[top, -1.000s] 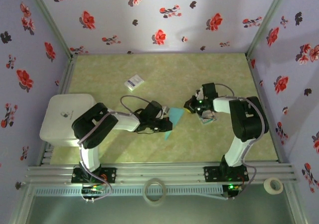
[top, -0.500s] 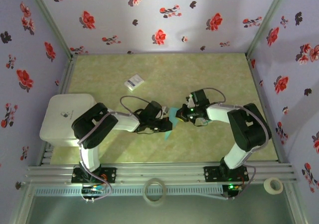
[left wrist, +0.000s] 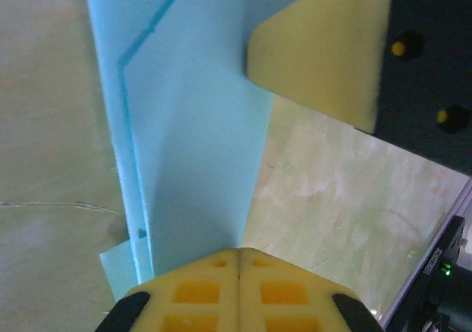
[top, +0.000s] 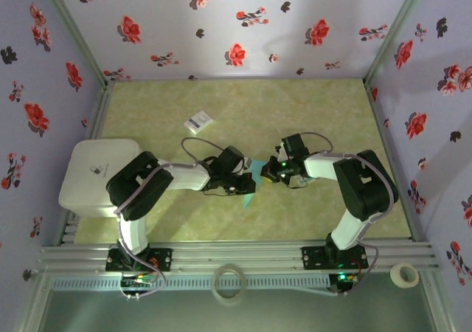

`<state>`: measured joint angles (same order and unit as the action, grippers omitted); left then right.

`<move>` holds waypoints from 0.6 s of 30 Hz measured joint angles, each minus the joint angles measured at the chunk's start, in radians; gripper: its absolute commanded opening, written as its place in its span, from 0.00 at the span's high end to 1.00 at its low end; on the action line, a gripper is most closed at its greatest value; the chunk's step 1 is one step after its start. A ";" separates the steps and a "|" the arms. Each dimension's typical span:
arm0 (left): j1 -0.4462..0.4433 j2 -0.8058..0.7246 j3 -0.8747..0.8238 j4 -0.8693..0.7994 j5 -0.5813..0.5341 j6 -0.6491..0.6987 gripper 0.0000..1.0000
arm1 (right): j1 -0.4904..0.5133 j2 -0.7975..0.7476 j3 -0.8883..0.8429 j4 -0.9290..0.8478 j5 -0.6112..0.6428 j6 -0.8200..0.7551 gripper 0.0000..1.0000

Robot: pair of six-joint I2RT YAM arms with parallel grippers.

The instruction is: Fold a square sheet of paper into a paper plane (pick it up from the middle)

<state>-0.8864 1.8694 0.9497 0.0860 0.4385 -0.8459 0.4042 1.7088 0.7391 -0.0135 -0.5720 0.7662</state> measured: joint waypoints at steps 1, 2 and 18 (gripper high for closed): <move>0.000 0.000 0.010 -0.011 0.001 0.005 0.94 | 0.000 0.001 0.000 0.000 0.000 0.000 1.00; -0.001 0.000 0.020 -0.021 0.003 0.013 0.94 | 0.000 0.001 0.001 0.000 0.000 0.000 1.00; -0.014 -0.034 -0.037 -0.069 0.015 0.070 0.96 | 0.000 0.001 0.001 -0.001 0.001 0.000 1.00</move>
<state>-0.9005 1.8359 0.9131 0.0174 0.4538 -0.7761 0.4042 1.7096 0.7399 -0.0143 -0.5709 0.7662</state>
